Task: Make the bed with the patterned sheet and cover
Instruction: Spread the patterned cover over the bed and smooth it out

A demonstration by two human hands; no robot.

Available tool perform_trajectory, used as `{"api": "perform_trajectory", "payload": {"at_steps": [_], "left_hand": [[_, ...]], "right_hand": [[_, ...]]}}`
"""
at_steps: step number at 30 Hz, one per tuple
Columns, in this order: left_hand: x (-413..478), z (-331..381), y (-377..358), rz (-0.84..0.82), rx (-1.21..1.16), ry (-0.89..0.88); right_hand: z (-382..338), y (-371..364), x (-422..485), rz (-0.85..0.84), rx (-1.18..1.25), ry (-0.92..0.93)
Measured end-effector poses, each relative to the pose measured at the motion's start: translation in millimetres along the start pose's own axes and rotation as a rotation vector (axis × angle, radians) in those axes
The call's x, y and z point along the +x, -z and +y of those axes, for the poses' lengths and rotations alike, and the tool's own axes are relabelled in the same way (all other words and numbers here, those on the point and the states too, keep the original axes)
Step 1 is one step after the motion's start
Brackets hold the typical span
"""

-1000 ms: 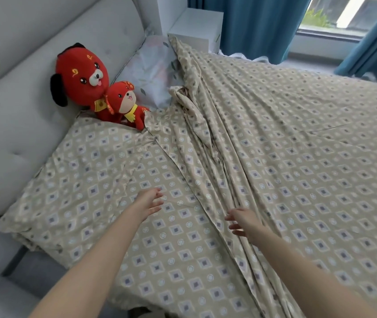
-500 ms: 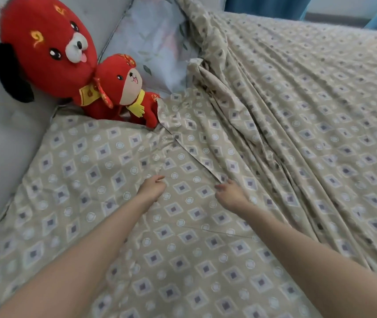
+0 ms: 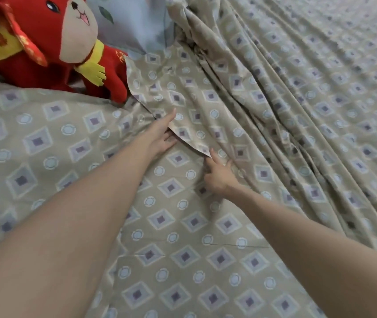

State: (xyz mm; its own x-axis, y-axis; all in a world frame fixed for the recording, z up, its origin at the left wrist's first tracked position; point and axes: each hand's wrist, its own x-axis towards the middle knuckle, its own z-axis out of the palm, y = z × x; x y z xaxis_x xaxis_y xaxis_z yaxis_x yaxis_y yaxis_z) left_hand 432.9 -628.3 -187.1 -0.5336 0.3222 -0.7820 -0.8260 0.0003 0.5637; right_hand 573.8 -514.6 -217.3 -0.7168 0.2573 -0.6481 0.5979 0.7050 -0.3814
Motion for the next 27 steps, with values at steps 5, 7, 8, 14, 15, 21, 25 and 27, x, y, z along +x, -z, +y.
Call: {"api": "perform_trajectory", "payload": {"at_steps": [5,7,8,14,15,21,25,27], "left_hand": [[-11.9,14.2,-1.5,0.034,-0.135,0.042],[-28.3,20.9,-1.2,0.059,-0.167,0.034],[-36.4,22.1,-0.6,0.058,-0.175,0.045],[-97.1,28.2,4.4,0.043,-0.102,0.109],[-111.2,27.7,6.0,0.063,-0.034,0.11],[-192.8,5.0,17.4,0.085,0.368,0.18],[-237.3,-10.1,25.7,0.142,0.327,0.261],[-258.9,-16.0,29.0,0.177,0.271,0.249]], "right_hand": [[5.2,41.3,-16.6,-0.048,0.291,-0.055],[0.6,52.3,-38.5,-0.047,0.491,-0.114],[-2.1,53.2,-50.4,-0.053,0.551,-0.116],[-27.7,29.1,-128.4,-0.183,0.687,-0.09],[-31.6,29.5,-141.6,-0.202,0.667,-0.09],[-55.2,17.6,-211.7,-0.479,0.646,-0.125],[-71.0,22.9,-241.9,-0.621,0.662,-0.132],[-78.7,30.2,-254.7,-0.674,0.62,-0.132]]}}
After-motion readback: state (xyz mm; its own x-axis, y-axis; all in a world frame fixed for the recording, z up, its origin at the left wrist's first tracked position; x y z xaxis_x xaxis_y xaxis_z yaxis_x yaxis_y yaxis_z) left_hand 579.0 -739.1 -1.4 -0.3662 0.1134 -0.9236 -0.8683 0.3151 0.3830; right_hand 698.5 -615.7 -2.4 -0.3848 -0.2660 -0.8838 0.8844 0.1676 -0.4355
